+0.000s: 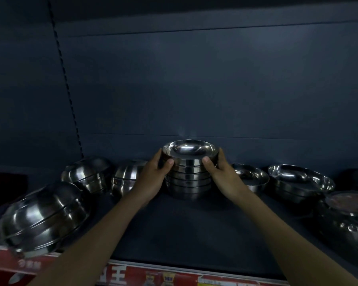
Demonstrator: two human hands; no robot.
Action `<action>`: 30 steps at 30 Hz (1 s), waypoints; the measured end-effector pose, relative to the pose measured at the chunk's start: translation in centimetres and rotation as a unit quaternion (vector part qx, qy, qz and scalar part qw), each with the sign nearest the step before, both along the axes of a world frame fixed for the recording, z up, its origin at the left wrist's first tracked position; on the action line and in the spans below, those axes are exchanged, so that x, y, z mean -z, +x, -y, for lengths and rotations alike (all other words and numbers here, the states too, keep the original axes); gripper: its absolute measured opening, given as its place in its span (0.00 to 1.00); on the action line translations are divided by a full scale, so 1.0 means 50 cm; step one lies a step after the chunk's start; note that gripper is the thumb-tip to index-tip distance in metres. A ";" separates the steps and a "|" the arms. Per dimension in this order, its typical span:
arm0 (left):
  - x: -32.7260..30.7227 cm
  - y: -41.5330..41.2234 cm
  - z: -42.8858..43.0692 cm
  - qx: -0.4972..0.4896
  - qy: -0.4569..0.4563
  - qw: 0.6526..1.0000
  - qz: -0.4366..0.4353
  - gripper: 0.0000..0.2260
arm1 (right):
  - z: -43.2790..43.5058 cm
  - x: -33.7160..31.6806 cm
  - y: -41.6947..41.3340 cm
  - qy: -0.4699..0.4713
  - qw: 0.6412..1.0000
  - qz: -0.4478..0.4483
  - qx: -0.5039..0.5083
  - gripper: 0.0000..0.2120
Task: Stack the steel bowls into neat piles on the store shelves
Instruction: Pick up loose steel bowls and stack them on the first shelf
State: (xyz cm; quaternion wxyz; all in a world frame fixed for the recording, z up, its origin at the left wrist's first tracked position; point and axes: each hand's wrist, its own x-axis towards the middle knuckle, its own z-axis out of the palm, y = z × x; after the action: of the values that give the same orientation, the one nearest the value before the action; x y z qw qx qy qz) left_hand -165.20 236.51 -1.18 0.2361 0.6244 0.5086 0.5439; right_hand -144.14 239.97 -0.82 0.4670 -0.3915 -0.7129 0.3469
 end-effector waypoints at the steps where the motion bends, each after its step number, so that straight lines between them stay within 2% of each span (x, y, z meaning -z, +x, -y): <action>1: 0.004 0.000 -0.001 -0.004 0.001 1.000 -0.001 0.24 | 0.002 0.001 0.000 0.001 1.000 0.000 0.000 0.22; 3: 0.013 -0.001 -0.004 -0.008 0.006 1.000 -0.004 0.27 | 0.006 0.000 -0.001 0.003 1.000 0.002 0.007 0.17; 10: 0.017 -0.001 -0.002 -0.030 0.008 0.999 -0.043 0.27 | 0.013 -0.001 -0.006 0.031 0.999 0.024 0.019 0.17; 14: 0.022 0.004 0.026 -0.052 -0.021 0.994 -0.090 0.27 | 0.028 -0.006 -0.013 0.037 0.999 0.018 0.031 0.15; 16: 0.041 0.001 0.056 -0.070 -0.029 0.992 -0.102 0.28 | 0.052 0.002 -0.025 0.065 0.994 -0.020 0.083 0.08; 18: 0.055 -0.009 0.103 -0.097 -0.029 0.989 -0.104 0.31 | 0.087 0.014 -0.040 0.126 0.976 -0.057 0.167 0.09; 20: 0.061 -0.023 0.159 -0.127 -0.002 0.986 -0.106 0.23 | 0.122 0.023 -0.059 0.163 0.962 -0.093 0.199 0.11; 22: 0.064 -0.039 0.214 -0.151 0.022 0.985 -0.076 0.12 | 0.150 0.029 -0.088 0.176 0.963 -0.105 0.173 0.09; 26: 0.075 -0.088 0.309 -0.200 0.039 0.979 -0.006 0.16 | 0.194 0.041 -0.168 0.154 0.981 -0.092 0.072 0.08; 30: 0.078 -0.186 0.387 -0.298 0.069 0.952 0.031 0.14 | 0.228 0.050 -0.256 0.085 0.994 -0.051 -0.036 0.07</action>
State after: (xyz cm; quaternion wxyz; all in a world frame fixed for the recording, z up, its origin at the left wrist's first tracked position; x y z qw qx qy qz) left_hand -174.51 217.14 -5.10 0.0348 0.4421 0.6253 0.6421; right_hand -156.92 228.59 -3.31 0.5217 -0.3065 -0.7286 0.3211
